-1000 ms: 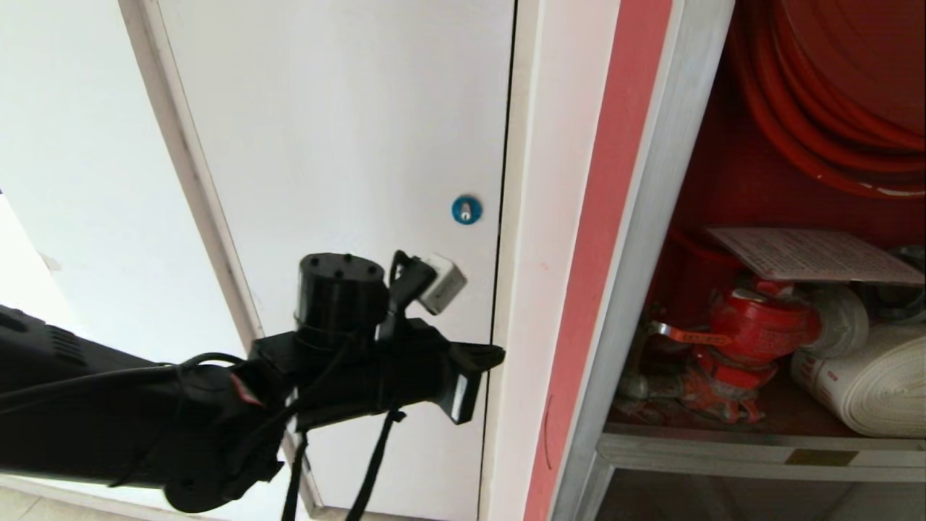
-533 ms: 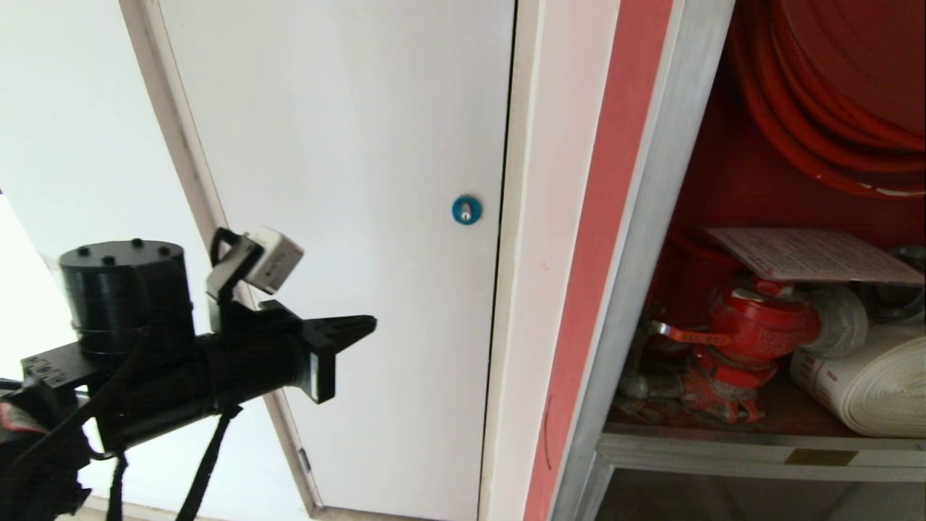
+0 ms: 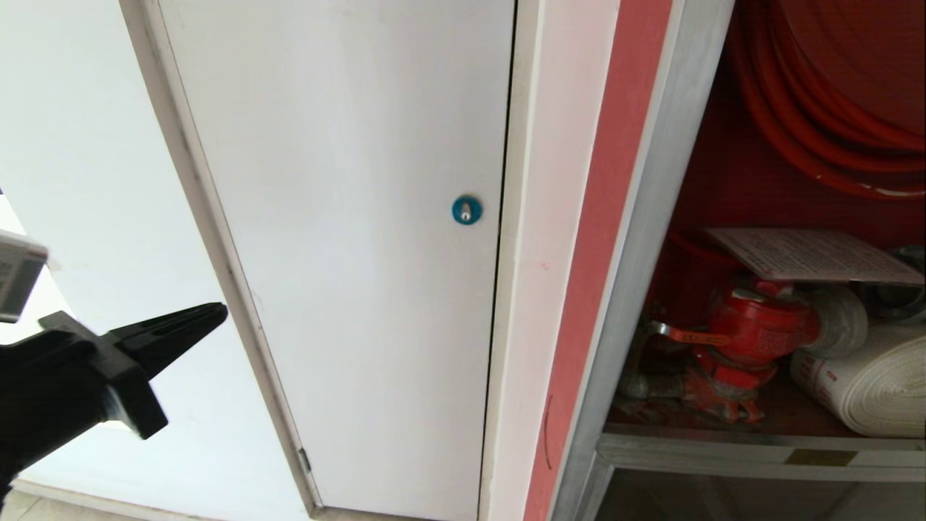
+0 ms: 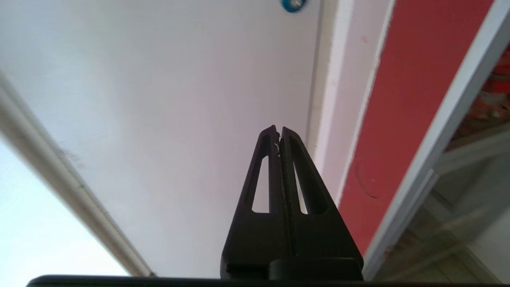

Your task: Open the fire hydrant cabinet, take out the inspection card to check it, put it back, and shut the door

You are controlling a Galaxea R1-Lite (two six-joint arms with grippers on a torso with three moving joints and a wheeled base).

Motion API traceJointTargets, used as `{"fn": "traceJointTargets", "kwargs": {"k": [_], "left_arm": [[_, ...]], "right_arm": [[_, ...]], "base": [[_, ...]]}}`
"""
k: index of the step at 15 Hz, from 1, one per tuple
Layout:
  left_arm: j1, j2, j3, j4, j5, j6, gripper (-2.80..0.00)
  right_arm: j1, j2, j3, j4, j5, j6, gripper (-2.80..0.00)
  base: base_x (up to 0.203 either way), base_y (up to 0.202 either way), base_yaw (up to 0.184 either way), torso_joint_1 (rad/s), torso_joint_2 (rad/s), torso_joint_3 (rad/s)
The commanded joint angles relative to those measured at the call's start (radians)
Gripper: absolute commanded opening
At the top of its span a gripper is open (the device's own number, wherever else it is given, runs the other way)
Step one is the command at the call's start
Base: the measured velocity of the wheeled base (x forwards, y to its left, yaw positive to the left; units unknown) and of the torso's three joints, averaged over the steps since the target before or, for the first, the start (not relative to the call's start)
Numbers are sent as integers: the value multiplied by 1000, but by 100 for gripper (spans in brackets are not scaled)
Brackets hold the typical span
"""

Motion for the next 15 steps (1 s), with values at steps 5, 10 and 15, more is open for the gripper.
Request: {"fn": "traceJointTargets", "kwargs": {"k": [5, 10, 15], "left_arm": [[224, -375, 161, 77, 0, -27, -280], [236, -657, 225, 203, -1, -44, -280], [188, -876, 253, 412, -4, -53, -280]], "right_arm": [[0, 0, 0, 0, 0, 0, -280], [0, 0, 0, 0, -1, 0, -280], [0, 0, 0, 0, 1, 0, -280]], "base": [[0, 0, 0, 0, 0, 0], [0, 0, 0, 0, 0, 0], [0, 0, 0, 0, 0, 0]]}}
